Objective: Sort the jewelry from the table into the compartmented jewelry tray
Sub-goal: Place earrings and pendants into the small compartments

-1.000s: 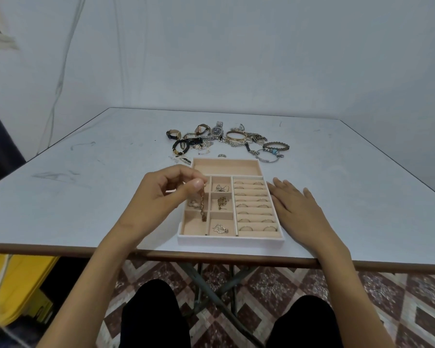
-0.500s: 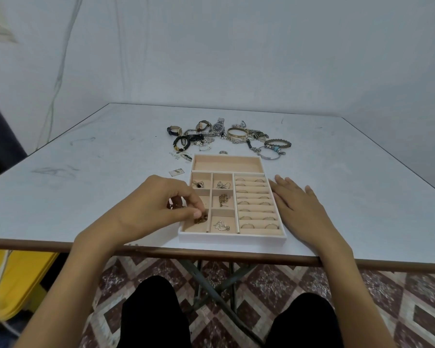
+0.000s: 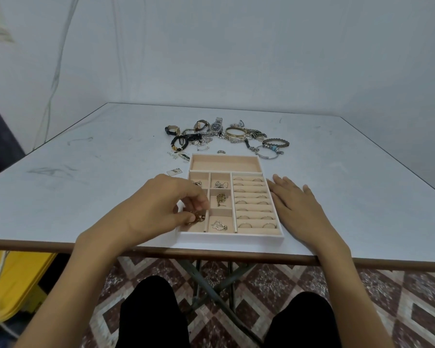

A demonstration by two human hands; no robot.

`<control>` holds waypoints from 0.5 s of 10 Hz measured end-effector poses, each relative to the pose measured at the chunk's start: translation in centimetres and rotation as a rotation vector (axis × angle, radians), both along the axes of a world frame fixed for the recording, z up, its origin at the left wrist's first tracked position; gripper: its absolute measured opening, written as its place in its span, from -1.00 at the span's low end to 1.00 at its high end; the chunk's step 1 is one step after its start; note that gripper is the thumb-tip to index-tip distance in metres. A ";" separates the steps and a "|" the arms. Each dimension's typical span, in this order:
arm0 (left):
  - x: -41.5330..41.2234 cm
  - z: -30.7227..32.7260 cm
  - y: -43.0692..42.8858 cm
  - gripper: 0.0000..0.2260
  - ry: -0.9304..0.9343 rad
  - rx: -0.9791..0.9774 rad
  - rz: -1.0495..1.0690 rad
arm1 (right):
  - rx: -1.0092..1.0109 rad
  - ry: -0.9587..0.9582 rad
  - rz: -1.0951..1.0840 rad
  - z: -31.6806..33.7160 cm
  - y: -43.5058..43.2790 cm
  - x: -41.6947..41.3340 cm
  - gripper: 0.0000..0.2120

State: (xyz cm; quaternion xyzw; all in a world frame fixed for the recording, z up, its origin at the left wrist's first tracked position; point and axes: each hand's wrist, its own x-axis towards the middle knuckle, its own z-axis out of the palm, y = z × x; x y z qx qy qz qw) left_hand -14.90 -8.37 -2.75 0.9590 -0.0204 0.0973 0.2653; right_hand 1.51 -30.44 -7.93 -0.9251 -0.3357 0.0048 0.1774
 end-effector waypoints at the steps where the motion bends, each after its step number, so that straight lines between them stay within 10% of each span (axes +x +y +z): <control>1: 0.1 -0.2 -0.2 -0.68 0.015 0.005 0.012 | 0.005 0.002 0.000 0.0 0.0 0.0 -0.57; 5: -0.9 0.6 -0.6 -0.92 -0.086 0.390 0.107 | 0.008 0.003 0.001 0.2 0.0 -0.2 -0.57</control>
